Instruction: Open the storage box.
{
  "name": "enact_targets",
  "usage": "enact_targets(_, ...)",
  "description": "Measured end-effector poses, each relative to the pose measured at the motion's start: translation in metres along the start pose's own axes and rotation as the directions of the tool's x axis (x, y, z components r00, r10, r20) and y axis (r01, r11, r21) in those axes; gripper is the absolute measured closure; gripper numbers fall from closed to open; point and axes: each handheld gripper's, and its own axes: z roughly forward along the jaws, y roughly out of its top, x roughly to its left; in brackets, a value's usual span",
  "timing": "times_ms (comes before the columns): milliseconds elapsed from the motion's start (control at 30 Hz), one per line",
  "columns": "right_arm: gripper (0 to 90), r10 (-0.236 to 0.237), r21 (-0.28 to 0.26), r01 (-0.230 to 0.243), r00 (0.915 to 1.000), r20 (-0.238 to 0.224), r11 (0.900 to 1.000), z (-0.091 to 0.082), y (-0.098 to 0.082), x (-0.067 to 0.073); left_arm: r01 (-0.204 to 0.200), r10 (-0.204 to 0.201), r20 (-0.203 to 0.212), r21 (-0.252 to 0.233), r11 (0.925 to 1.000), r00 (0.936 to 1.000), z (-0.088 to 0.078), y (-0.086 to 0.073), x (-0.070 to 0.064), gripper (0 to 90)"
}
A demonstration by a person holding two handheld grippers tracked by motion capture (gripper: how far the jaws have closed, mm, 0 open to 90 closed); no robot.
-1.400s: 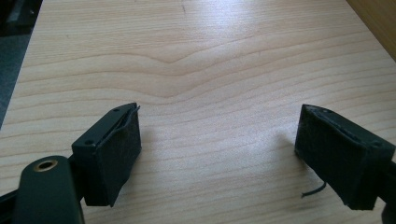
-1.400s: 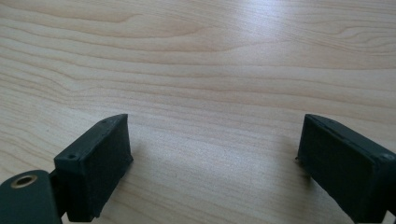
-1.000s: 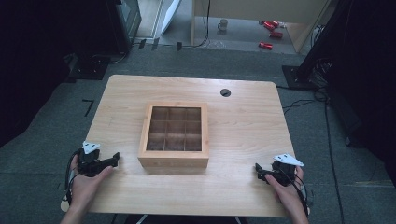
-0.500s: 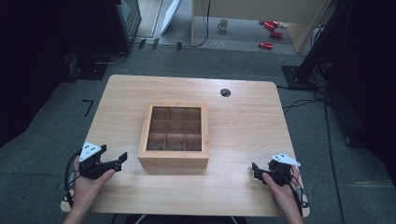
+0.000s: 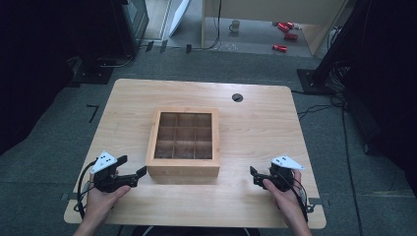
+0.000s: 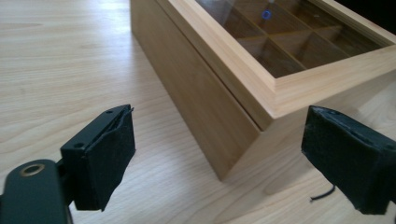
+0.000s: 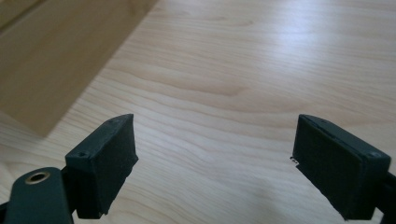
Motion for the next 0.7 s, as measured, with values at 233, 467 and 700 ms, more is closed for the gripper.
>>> enact_targets(233,14.2,-0.015,-0.035,0.012,0.9977,-0.066,0.999,0.003,0.019,0.021,-0.033,0.032,0.049,0.027,0.9991,0.9983,0.01,-0.001,-0.009,15.7)
enact_targets(467,14.7,-0.06,-0.084,0.049,0.9888,-0.137,0.995,0.004,0.035,0.039,-0.087,0.083,0.061,0.069,0.9938,0.9947,0.018,-0.003,-0.018,24.3)
enact_targets(700,14.6,-0.087,-0.116,0.066,0.9775,-0.192,0.991,0.009,0.056,0.061,-0.088,0.084,0.05,0.094,0.9917,0.9952,0.026,-0.004,-0.019,29.6)
